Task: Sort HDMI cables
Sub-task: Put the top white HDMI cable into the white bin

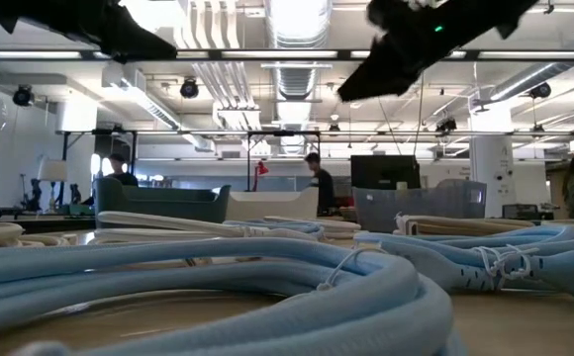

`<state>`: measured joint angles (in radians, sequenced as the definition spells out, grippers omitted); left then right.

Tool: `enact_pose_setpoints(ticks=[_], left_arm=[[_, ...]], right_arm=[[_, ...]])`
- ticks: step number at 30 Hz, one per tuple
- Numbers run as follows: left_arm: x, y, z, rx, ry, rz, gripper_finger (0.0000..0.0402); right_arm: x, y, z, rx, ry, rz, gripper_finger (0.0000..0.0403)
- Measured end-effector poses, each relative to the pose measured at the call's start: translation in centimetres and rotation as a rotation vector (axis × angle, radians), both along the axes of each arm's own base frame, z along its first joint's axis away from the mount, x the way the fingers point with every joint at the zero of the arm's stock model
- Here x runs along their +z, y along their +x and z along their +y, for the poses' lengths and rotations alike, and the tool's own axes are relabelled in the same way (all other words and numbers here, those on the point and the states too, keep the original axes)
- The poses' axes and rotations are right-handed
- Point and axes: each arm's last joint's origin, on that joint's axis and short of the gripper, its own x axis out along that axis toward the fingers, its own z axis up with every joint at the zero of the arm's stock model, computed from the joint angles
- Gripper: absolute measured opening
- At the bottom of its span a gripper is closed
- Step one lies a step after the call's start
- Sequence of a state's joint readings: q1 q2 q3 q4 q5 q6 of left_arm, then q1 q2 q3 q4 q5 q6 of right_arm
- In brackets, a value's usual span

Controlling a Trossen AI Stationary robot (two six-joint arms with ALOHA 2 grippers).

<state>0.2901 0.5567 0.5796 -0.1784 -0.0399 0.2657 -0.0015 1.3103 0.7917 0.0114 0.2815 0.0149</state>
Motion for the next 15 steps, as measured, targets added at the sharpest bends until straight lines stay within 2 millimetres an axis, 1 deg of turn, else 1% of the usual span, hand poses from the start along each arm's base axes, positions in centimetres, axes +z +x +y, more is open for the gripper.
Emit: enact_pose_setpoints(ticks=[5, 8, 11, 15], left_arm=[[-0.4, 0.8, 0.2, -0.002, 0.018, 0.060, 0.0215], [-0.8, 1.1, 0.5, 0.036, 0.036, 0.100, 0.0245], [-1.0, 1.3, 0.7, 0.094, 0.044, 0.114, 0.0257], [-1.2, 1.5, 0.8, 0.106, 0.043, 0.130, 0.0256]], right_arm=[[-2.8, 3.6, -0.1, -0.039, 0.050, 0.239, 0.0192], [-4.4, 5.4, -0.4, -0.060, 0.066, 0.366, 0.0192], [-6.0, 7.1, -0.9, -0.038, 0.114, 0.502, 0.0192], [-7.6, 9.0, -2.1, -0.050, 0.152, 0.648, 0.0192]])
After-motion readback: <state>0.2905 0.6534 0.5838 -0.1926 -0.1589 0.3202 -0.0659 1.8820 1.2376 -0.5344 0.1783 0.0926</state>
